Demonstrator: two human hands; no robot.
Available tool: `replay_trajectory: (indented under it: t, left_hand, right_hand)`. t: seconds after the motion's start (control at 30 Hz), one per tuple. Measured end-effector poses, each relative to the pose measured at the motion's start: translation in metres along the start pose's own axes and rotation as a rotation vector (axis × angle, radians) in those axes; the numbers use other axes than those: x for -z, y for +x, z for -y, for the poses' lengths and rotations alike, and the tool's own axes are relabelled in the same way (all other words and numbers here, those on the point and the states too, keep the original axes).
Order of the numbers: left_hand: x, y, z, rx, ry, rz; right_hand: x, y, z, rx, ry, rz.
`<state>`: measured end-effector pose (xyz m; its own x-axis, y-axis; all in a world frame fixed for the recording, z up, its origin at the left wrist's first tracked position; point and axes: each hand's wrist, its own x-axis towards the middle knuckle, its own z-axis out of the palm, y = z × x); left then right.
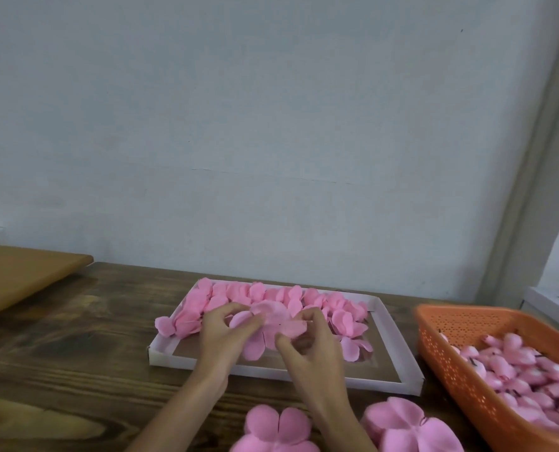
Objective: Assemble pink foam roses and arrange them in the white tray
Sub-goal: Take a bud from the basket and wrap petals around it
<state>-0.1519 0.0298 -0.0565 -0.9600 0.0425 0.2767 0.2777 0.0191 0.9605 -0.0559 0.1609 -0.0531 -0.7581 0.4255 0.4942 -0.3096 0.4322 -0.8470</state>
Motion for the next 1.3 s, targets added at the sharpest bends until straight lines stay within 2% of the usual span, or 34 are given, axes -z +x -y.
replay_trajectory:
  t: [0.07, 0.17, 0.37, 0.47, 0.6, 0.73, 0.97, 1.3]
  left_hand:
    - [0.001, 0.003, 0.004, 0.004, -0.087, 0.118]
    - [0.002, 0.005, 0.006, -0.018, -0.065, 0.062]
    - [-0.003, 0.000, -0.004, -0.009, 0.035, -0.062]
    - [0.002, -0.001, -0.003, -0.001, 0.001, 0.007]
    - [0.000, -0.001, -0.006, 0.002, -0.001, -0.048]
    - [0.001, -0.003, -0.007, -0.005, -0.011, 0.007]
    - [-0.001, -0.003, -0.006, -0.013, 0.018, -0.012]
    - [-0.003, -0.007, -0.004, -0.103, 0.043, 0.068]
  right_hand:
    - [0.000, 0.000, 0.000, 0.028, 0.025, 0.013]
    - [-0.001, -0.001, 0.001, 0.072, 0.038, 0.015]
    - [0.003, 0.001, -0.001, 0.139, -0.110, -0.055]
    - [0.002, 0.000, -0.001, 0.164, -0.169, -0.048]
    - [0.001, -0.001, -0.001, 0.172, -0.213, -0.057]
    - [0.001, -0.001, 0.000, 0.177, -0.216, -0.050]
    - [0.002, 0.000, -0.001, 0.164, -0.201, -0.050]
    - [0.003, -0.003, 0.008, 0.243, -0.398, -0.065]
